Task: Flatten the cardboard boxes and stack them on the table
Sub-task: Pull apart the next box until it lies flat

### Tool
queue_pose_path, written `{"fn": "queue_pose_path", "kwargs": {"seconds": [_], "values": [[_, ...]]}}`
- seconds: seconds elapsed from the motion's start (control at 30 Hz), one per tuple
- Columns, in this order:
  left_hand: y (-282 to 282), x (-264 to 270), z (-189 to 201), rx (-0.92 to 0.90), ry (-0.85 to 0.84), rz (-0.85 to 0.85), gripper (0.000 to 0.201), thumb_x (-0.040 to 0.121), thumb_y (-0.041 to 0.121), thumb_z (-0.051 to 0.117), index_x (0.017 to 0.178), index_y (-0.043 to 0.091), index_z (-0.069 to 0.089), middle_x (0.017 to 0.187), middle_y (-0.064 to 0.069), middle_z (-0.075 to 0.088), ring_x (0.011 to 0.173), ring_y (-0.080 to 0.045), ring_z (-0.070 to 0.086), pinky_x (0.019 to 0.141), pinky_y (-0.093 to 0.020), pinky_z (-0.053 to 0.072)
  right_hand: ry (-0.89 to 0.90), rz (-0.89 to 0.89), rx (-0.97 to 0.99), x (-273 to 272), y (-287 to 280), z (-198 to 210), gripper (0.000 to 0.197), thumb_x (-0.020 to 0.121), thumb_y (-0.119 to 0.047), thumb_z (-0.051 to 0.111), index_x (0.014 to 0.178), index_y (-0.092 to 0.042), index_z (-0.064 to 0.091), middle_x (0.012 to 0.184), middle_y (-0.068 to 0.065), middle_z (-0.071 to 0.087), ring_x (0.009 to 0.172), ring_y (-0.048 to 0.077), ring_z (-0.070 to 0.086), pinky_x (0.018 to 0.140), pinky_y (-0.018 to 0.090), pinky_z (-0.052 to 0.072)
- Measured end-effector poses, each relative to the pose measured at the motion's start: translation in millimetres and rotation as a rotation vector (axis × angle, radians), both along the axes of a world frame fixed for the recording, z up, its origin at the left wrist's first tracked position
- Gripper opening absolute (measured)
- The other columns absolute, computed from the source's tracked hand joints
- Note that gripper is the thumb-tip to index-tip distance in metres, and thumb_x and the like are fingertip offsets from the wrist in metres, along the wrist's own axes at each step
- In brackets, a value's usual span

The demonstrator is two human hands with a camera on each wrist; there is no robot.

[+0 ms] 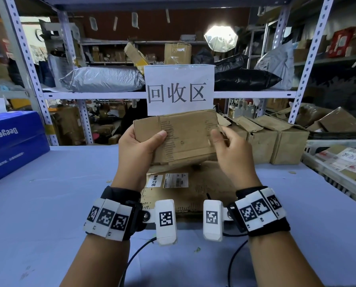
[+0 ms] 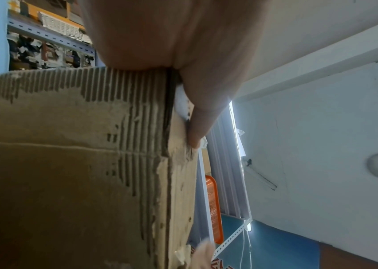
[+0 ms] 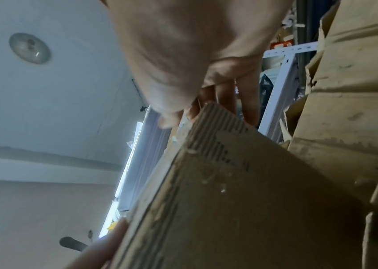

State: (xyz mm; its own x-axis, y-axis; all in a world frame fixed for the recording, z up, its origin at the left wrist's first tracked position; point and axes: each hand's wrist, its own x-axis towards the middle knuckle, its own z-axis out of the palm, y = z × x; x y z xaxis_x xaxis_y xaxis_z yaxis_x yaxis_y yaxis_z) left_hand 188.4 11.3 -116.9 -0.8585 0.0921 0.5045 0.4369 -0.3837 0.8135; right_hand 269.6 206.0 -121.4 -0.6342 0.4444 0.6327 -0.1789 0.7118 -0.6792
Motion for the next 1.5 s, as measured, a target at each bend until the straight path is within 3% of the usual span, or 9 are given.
{"fn": "queue_pose_path", "kwargs": {"seconds": [0.2, 0.4, 0.63, 0.83, 1.0, 1.23, 1.33, 1.43, 1.5], "values": [[-4, -1, 0, -0.016, 0.017, -0.006, 0.021, 0.083, 0.004, 0.081, 0.097, 0.014, 0.069, 0.096, -0.004, 0.078, 0.092, -0.024, 0.075, 0.076, -0.041, 0.063, 0.041, -0.031, -0.057, -4, -6, -2, 0.050, 0.091, -0.034, 0.071, 0.137, -0.017, 0.059, 0.120, -0.001, 0.070, 0.109, 0.015, 0.063, 0.096, 0.035, 0.053], [-11, -7, 4, -0.013, 0.023, 0.036, 0.022, 0.083, 0.004, 0.081, 0.097, 0.015, 0.069, 0.092, 0.001, 0.078, 0.089, -0.019, 0.074, 0.077, -0.035, 0.062, 0.117, -0.013, -0.072, -4, -1, 0, 0.032, 0.102, -0.020, 0.055, 0.132, -0.013, 0.064, 0.123, -0.002, 0.070, 0.099, -0.006, 0.058, 0.081, -0.004, 0.036], [-16, -13, 3, -0.008, 0.006, 0.048, 0.024, 0.082, 0.006, 0.082, 0.099, 0.017, 0.070, 0.093, 0.003, 0.077, 0.087, -0.013, 0.074, 0.070, -0.024, 0.058, 0.143, 0.016, -0.141, -4, 6, 2, 0.033, 0.105, -0.041, 0.042, 0.099, -0.023, 0.070, 0.082, -0.008, 0.070, 0.074, -0.001, 0.061, 0.065, 0.021, 0.046], [-21, -21, 3, -0.059, 0.029, 0.111, 0.025, 0.082, 0.009, 0.084, 0.098, 0.022, 0.070, 0.092, 0.008, 0.077, 0.086, -0.008, 0.072, 0.071, -0.021, 0.057, 0.193, 0.116, -0.366, -1, 10, 7, 0.039, 0.106, -0.039, 0.041, 0.091, -0.018, 0.070, 0.085, 0.004, 0.075, 0.083, 0.025, 0.071, 0.082, 0.048, 0.059], [-21, -26, 1, -0.116, 0.033, 0.197, 0.026, 0.083, 0.015, 0.084, 0.099, 0.026, 0.068, 0.096, 0.008, 0.073, 0.087, -0.006, 0.069, 0.071, -0.022, 0.055, 0.320, 0.409, -0.653, 9, 4, 17, 0.040, 0.108, -0.032, 0.039, 0.082, -0.014, 0.063, 0.090, 0.007, 0.078, 0.078, 0.021, 0.076, 0.065, 0.028, 0.060], [-11, -24, 8, -0.216, 0.057, 0.225, 0.023, 0.085, 0.017, 0.083, 0.096, 0.029, 0.066, 0.094, 0.009, 0.071, 0.078, 0.004, 0.066, 0.067, -0.019, 0.054, 0.480, 0.577, -0.814, 23, 7, 22, 0.042, 0.108, -0.032, 0.037, 0.083, -0.015, 0.066, 0.091, 0.013, 0.077, 0.070, 0.020, 0.073, 0.061, 0.027, 0.058], [1, -19, 15, -0.328, 0.056, 0.252, 0.034, 0.087, 0.024, 0.081, 0.113, 0.025, 0.058, 0.107, 0.007, 0.065, 0.105, -0.016, 0.065, 0.086, -0.035, 0.057, 0.538, 0.558, -0.722, 29, 7, 28, 0.044, 0.106, -0.034, 0.039, 0.082, -0.022, 0.074, 0.091, 0.009, 0.077, 0.070, 0.018, 0.072, 0.059, 0.024, 0.056], [10, -16, 23, -0.671, 0.096, 0.364, 0.077, 0.087, 0.036, 0.078, 0.149, 0.026, 0.034, 0.141, -0.005, 0.049, 0.135, -0.030, 0.040, 0.113, -0.046, 0.035, 0.545, 0.393, -0.555, 32, 8, 31, 0.039, 0.104, -0.036, 0.041, 0.085, -0.026, 0.073, 0.092, 0.004, 0.077, 0.061, 0.013, 0.064, 0.047, 0.023, 0.044], [11, -8, 29, -0.805, 0.238, 0.464, 0.076, 0.090, 0.030, 0.075, 0.154, 0.026, 0.033, 0.151, -0.006, 0.042, 0.142, -0.030, 0.028, 0.117, -0.044, 0.023, 0.538, 0.321, -0.458, 31, 6, 30, 0.033, 0.105, -0.034, 0.042, 0.094, -0.029, 0.072, 0.090, -0.001, 0.077, 0.057, 0.011, 0.061, 0.043, 0.022, 0.041]]}}
